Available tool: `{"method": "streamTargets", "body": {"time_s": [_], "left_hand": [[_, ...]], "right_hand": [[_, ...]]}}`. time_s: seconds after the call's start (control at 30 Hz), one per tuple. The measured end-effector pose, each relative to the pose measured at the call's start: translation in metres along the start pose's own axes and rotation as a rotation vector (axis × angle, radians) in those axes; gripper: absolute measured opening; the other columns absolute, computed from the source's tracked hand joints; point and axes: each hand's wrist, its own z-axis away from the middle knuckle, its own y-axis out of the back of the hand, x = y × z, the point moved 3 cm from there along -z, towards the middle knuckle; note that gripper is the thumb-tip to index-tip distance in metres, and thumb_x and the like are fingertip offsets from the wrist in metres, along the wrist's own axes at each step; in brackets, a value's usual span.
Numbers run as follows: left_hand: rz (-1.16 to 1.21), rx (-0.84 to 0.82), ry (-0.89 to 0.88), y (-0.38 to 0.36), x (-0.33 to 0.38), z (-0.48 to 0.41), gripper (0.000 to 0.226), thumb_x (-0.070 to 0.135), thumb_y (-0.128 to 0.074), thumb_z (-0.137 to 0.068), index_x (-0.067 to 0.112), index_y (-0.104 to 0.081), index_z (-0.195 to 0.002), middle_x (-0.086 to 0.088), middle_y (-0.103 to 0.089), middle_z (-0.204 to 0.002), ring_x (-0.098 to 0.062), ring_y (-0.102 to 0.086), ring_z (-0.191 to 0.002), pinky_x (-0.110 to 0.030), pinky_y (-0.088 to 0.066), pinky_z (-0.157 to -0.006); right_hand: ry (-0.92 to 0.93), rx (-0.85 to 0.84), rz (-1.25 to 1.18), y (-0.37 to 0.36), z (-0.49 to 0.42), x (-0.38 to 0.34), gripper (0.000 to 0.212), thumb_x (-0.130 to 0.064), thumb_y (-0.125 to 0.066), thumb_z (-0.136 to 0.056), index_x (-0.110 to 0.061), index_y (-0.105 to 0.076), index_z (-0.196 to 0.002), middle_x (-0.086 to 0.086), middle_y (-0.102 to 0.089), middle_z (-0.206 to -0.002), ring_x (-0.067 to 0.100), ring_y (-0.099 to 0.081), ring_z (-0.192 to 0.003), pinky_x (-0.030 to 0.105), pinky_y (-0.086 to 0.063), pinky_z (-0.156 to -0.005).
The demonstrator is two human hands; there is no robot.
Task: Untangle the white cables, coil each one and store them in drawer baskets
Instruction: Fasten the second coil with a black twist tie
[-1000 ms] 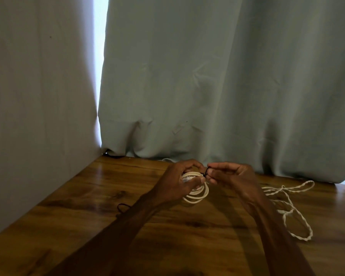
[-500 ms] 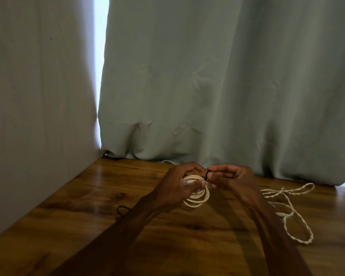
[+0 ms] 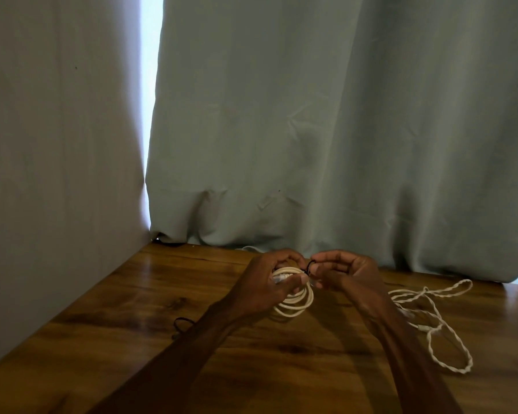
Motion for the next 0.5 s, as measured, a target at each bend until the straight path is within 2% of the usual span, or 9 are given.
{"method": "streamTargets", "body": {"time_s": [0.17, 0.27, 0.37, 0.5], "left_hand": [[0.01, -0.011, 0.01, -0.0019, 0.0015, 0.0006, 0.018, 0.021, -0.078, -0.09, 0.021, -0.07, -0.107, 0.002, -0.077, -0.09, -0.012, -0.076, -0.079, -0.033, -0.063, -0.071], [0.016, -0.012, 0.019, -0.0014, -0.0005, 0.0004, 0.019, 0.022, -0.078, -0.09, 0.021, -0.07, -0.107, 0.001, -0.078, -0.09, -0.013, -0.076, -0.079, -0.04, -0.063, -0.073], [0.028, 0.006, 0.026, -0.0008, -0.0024, -0.0002, 0.018, 0.022, -0.078, -0.09, 0.021, -0.07, -0.106, 0.0, -0.078, -0.09, -0.015, -0.076, -0.079, -0.045, -0.063, -0.074], [0.047, 0.03, 0.019, -0.0014, -0.0021, -0.0007, 0.017, 0.018, -0.077, -0.09, 0.018, -0.07, -0.105, 0.0, -0.078, -0.088, -0.015, -0.076, -0.079, -0.044, -0.063, -0.075]], "right_hand": [[0.041, 0.01, 0.01, -0.0027, -0.0021, 0.0024, 0.02, 0.008, -0.074, -0.083, 0.003, -0.073, -0.102, 0.018, -0.078, -0.088, 0.027, -0.076, -0.075, 0.03, -0.064, -0.066], [0.091, 0.016, 0.075, -0.0041, -0.0039, 0.0049, 0.019, 0.005, -0.075, -0.084, 0.001, -0.073, -0.102, 0.014, -0.079, -0.087, 0.027, -0.076, -0.077, 0.029, -0.064, -0.067], [0.119, 0.02, 0.095, -0.0043, -0.0064, 0.0077, 0.019, 0.005, -0.074, -0.085, 0.0, -0.073, -0.103, 0.014, -0.078, -0.087, 0.028, -0.076, -0.078, 0.034, -0.065, -0.073], [0.166, 0.004, 0.144, -0.0071, -0.0079, 0.0087, 0.019, 0.005, -0.074, -0.085, -0.004, -0.074, -0.102, 0.008, -0.079, -0.086, 0.021, -0.075, -0.076, 0.026, -0.062, -0.068]]}}
